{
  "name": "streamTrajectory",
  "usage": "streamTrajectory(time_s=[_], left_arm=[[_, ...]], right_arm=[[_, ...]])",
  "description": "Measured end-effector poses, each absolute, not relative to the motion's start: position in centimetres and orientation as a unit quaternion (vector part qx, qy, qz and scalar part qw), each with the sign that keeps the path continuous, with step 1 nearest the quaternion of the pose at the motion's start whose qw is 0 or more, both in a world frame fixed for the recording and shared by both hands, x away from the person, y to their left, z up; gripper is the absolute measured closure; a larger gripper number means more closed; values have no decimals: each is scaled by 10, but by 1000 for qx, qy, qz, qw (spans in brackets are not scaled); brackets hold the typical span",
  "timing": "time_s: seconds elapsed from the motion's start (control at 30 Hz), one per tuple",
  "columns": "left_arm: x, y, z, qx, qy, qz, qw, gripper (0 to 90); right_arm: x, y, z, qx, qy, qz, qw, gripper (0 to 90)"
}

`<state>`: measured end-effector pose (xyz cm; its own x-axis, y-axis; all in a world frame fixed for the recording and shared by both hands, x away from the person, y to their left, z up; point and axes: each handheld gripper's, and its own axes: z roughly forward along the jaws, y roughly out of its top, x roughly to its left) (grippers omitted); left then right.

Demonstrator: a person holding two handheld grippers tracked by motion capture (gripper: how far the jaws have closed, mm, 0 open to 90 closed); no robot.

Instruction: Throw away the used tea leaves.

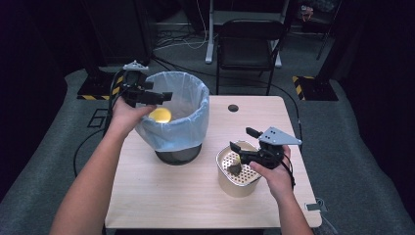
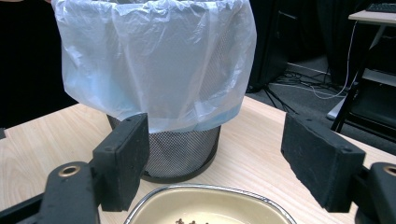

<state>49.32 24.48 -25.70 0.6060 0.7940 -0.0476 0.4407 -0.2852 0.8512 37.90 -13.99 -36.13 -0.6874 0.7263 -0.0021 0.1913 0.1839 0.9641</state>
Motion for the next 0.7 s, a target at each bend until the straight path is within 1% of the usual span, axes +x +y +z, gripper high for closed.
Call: streamTrajectory(time_s=[0.23,0.3,0.43,0.7], left_arm=[[478,259,-252,776,390,185,460,161],[472,265,-250,769,390,179,474,161],[466,271,-248,773,391,179,467,163],[447,283,-244,771,382,179,477,185]], right_arm=[[376,-144,-358,314,725,561,245,234],[377,-144,-358,312,727,561,245,234],[379,-145,-360,307,730,558,247,234],[377,-144,-360,313,728,559,245,234]])
